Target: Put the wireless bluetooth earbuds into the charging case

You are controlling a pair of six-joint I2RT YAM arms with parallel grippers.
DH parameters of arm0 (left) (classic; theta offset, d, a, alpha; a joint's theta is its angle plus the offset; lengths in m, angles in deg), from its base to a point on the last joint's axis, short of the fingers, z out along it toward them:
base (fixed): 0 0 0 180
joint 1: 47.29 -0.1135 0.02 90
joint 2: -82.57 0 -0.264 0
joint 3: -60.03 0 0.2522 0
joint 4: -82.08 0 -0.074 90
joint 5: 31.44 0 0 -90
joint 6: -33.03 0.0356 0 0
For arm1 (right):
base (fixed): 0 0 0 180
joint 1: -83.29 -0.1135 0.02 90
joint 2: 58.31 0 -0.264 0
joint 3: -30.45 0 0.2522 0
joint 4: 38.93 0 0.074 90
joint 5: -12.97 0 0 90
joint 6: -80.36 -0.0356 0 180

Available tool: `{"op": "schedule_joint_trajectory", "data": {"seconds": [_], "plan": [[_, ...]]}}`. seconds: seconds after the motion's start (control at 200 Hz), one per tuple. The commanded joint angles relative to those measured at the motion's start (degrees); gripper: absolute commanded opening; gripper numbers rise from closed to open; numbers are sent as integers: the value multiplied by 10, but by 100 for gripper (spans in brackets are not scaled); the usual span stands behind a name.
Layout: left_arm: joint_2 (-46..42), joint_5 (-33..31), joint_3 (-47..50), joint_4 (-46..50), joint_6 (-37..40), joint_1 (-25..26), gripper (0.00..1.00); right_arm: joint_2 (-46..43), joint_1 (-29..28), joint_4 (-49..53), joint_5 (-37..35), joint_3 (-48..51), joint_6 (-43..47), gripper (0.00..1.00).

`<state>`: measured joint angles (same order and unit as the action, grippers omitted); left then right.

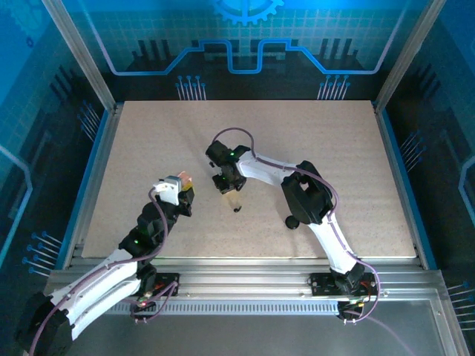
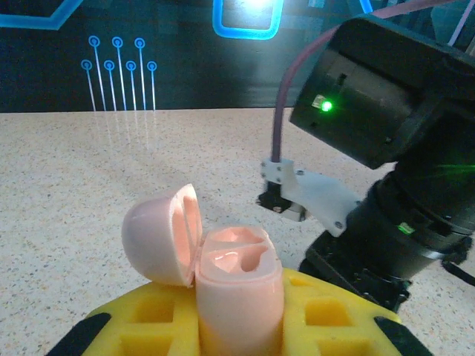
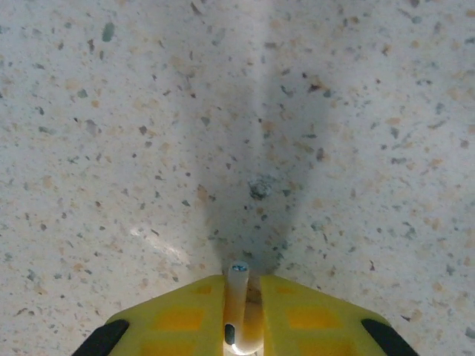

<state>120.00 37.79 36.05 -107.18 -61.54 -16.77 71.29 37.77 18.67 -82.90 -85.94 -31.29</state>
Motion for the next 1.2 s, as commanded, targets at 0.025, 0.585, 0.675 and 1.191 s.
{"op": "schedule_joint_trajectory", "data": {"seconds": [0.025,0.585,0.675,1.191], "plan": [[-3,6,-2,7,-2,-4,20,-48,15,43,-28,77,-35,16],[11,32,-16,18,8,-5,20,-200,39,85,-28,246,-100,21],[10,31,-16,21,9,-4,20,-210,44,83,-11,234,-99,24],[4,29,-17,26,12,-5,20,-173,51,59,70,187,-60,27]]}}
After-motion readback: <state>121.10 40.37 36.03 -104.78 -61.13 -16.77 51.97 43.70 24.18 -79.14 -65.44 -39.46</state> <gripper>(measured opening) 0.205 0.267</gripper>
